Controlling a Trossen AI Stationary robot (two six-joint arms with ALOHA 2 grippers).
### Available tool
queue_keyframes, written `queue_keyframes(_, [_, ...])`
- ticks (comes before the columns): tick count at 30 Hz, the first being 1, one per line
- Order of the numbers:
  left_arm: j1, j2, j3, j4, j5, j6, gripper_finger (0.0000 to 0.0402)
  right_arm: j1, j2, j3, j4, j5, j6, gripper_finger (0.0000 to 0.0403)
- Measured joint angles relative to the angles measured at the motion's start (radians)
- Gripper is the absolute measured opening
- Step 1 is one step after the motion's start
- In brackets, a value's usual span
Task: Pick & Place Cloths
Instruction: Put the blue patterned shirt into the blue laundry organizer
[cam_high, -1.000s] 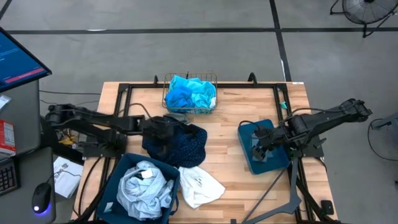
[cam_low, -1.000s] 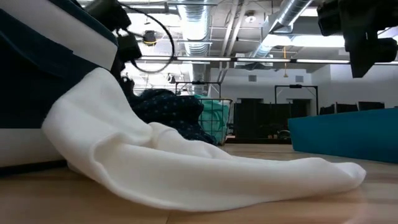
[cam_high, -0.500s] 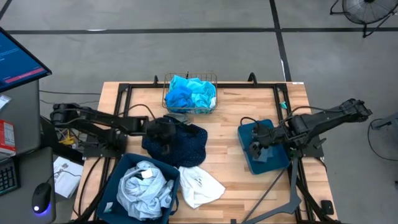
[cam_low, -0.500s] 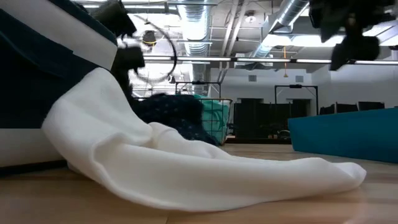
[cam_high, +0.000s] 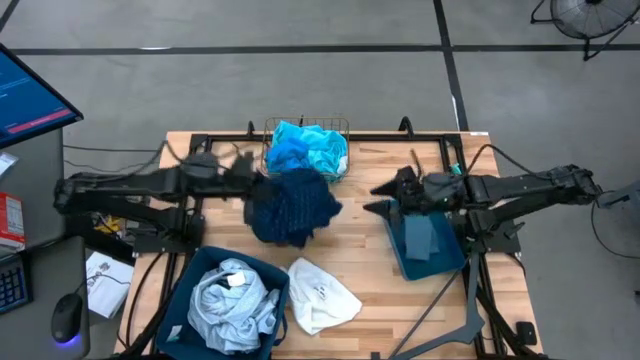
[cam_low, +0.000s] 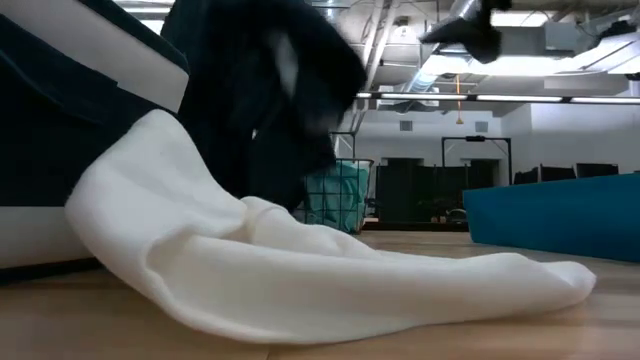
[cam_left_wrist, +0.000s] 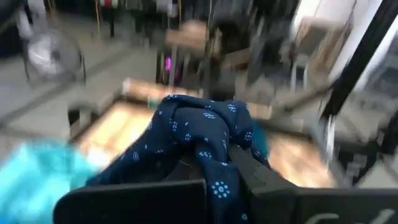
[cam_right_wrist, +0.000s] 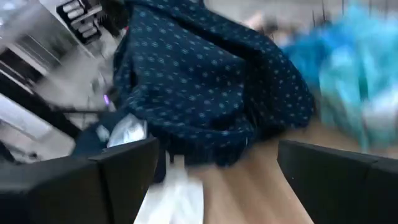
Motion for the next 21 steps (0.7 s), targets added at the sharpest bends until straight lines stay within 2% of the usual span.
queue_keyframes(9, [0.001, -0.020, 0.213, 0.008, 0.024, 0.000, 0.0002, -0.094, 0.010, 0.001, 0.294, 0.000, -0.268, 0.0320])
queue_keyframes(14, [0.001, -0.019, 0.334, 0.038, 0.109, 0.001, 0.0003, -0.113, 0.051, 0.001, 0.410, -0.001, -0.361, 0.0320])
queue_keyframes(17, [0.001, -0.022, 0.389, 0.044, 0.132, 0.004, 0.0002, -0.116, 0.082, 0.004, 0.448, -0.002, -0.403, 0.0320])
queue_keyframes(21, [0.001, -0.019, 0.406, 0.033, 0.134, 0.045, 0.0003, -0.121, 0.167, 0.078, 0.443, -0.003, -0.481, 0.0321])
